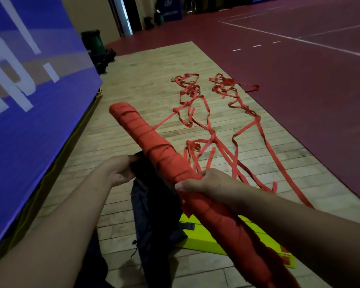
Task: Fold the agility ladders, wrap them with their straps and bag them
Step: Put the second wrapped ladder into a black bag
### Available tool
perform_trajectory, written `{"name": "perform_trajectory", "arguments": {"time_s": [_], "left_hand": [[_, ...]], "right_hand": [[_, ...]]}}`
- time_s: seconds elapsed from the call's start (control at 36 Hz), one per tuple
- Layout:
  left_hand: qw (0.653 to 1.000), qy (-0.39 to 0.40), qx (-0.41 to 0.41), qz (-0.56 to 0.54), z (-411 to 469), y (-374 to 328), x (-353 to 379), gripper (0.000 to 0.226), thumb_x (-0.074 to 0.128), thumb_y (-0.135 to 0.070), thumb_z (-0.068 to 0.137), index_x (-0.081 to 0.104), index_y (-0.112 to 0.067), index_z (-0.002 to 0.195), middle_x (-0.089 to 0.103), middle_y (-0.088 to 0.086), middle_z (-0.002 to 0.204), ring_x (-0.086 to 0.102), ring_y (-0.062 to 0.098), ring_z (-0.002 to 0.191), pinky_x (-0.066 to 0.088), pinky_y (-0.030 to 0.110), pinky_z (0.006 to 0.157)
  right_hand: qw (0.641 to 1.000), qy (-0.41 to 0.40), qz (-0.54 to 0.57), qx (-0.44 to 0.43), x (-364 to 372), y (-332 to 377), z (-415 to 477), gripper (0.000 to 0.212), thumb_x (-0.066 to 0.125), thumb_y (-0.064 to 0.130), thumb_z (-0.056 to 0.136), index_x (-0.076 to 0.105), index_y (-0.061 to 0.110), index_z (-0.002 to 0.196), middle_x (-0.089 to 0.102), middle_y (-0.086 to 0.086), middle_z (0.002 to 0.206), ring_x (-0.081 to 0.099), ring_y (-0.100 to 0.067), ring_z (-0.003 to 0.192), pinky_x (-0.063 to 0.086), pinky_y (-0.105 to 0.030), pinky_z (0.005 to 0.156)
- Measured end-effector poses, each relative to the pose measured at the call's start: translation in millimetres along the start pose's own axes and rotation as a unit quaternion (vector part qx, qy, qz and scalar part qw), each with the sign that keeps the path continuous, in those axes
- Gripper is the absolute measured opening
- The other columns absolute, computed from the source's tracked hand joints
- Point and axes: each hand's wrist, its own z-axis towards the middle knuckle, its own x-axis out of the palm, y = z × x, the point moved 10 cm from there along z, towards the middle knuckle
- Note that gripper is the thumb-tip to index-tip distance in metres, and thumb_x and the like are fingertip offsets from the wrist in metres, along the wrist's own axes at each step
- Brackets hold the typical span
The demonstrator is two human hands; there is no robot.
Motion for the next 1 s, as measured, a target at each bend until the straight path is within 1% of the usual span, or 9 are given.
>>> {"name": "perform_trajectory", "arguments": {"time_s": [0.06,0.11,0.19,0.36,0.5,0.61,0.72,0.83,1.0], "left_hand": [[0.999,0.015,0.008,0.029,-3,-2,10,0.034,0.040,0.000,0.102,0.060,-0.008,0.077,0.064,0.004,0.055,0.059,0.010,0.043,0.049,0.020,0.042],[0.994,0.053,0.021,0.092,-9,-1,29,0.028,0.042,-0.003,0.098,0.064,-0.007,0.082,0.056,0.006,0.072,0.044,0.011,0.055,0.043,0.020,0.049],[0.983,0.129,0.031,0.130,-21,8,64,0.024,0.044,-0.002,0.095,0.068,-0.004,0.095,0.043,0.011,0.090,0.035,0.021,0.067,0.050,0.028,0.062],[0.962,0.244,0.042,0.115,-53,18,116,0.019,0.051,-0.004,0.097,0.070,-0.005,0.099,0.070,0.008,0.083,0.065,0.017,0.070,0.056,0.028,0.066],[0.972,0.222,0.006,0.078,-48,16,97,0.024,0.047,-0.002,0.099,0.062,0.001,0.117,0.068,0.010,0.089,0.065,0.017,0.076,0.056,0.027,0.062],[0.958,0.258,-0.085,0.096,-54,34,96,0.030,0.055,-0.014,0.093,0.061,-0.006,0.122,0.063,0.015,0.115,0.064,0.024,0.096,0.052,0.035,0.083],[0.936,0.279,-0.125,0.173,-62,43,95,0.031,0.064,-0.026,0.085,0.065,-0.008,0.111,0.062,0.015,0.112,0.058,0.028,0.105,0.040,0.038,0.095],[0.959,0.255,-0.106,0.068,-59,34,97,0.030,0.057,-0.017,0.085,0.066,-0.003,0.110,0.072,0.013,0.103,0.070,0.024,0.091,0.057,0.036,0.083],[0.963,0.224,-0.142,0.038,-57,32,91,0.035,0.062,-0.020,0.084,0.063,-0.006,0.116,0.067,0.014,0.104,0.066,0.023,0.088,0.059,0.032,0.070]], "right_hand": [[0.999,-0.011,0.044,-0.008,1,-1,1,0.037,0.082,0.033,0.079,0.075,0.001,0.096,0.076,-0.023,0.088,0.070,-0.032,0.073,0.058,-0.033,0.063],[0.995,-0.023,0.093,-0.018,2,0,3,0.030,0.080,0.032,0.081,0.075,0.004,0.092,0.075,-0.020,0.083,0.068,-0.028,0.063,0.056,-0.029,0.058],[0.981,-0.025,0.190,-0.020,6,2,7,0.024,0.076,0.028,0.085,0.073,0.006,0.092,0.072,-0.015,0.077,0.067,-0.023,0.056,0.057,-0.028,0.054],[0.954,-0.046,0.296,-0.003,-5,-4,11,0.055,0.080,0.035,0.072,0.071,-0.002,0.112,0.072,-0.025,0.095,0.070,-0.031,0.067,0.062,-0.037,0.062],[0.952,-0.070,0.296,0.020,-28,-11,12,0.039,0.080,0.036,0.079,0.069,0.008,0.103,0.071,-0.016,0.082,0.067,-0.026,0.060,0.061,-0.035,0.061],[0.957,-0.060,0.282,0.020,-41,-5,8,0.025,0.074,0.034,0.086,0.067,0.010,0.090,0.069,-0.011,0.071,0.066,-0.021,0.052,0.059,-0.031,0.054],[0.973,-0.051,0.224,0.028,-48,-3,9,0.039,0.080,0.038,0.077,0.068,0.009,0.100,0.070,-0.012,0.075,0.066,-0.022,0.054,0.058,-0.031,0.054],[0.987,-0.067,0.147,0.013,-54,-2,12,0.042,0.083,0.036,0.075,0.072,0.004,0.101,0.072,-0.017,0.079,0.067,-0.027,0.058,0.058,-0.034,0.060],[0.996,-0.061,0.062,-0.022,-48,6,17,0.043,0.085,0.037,0.075,0.073,0.001,0.097,0.075,-0.024,0.086,0.070,-0.034,0.068,0.060,-0.042,0.066]]}}
